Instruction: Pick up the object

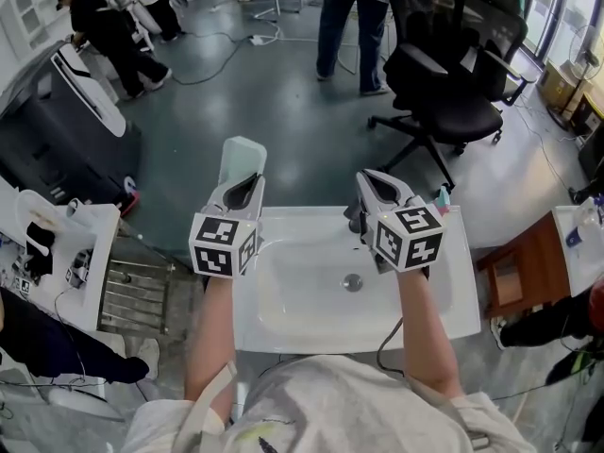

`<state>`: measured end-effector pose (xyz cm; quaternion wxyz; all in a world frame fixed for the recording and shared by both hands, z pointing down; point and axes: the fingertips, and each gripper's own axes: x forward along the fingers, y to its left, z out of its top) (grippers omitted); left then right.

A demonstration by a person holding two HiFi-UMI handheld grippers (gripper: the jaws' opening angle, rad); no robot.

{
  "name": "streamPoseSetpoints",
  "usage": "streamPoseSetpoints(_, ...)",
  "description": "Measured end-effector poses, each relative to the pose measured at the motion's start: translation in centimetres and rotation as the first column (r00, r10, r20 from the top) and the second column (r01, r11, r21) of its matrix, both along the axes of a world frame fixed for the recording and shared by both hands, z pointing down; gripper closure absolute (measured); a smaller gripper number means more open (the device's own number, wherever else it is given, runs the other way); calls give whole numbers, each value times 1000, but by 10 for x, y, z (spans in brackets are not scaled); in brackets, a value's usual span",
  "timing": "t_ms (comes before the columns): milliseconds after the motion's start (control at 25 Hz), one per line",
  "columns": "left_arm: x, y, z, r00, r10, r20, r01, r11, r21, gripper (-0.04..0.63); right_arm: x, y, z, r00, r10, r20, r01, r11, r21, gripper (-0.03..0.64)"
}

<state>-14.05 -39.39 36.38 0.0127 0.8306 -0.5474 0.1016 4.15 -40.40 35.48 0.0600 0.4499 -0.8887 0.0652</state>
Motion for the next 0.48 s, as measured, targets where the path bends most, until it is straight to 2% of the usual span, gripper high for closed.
streamPoseSetpoints(480, -2, 3, 1, 999, -33, -3, 33, 999, 1, 584, -2, 4, 1, 1000, 8, -4, -8, 1000, 19, 614)
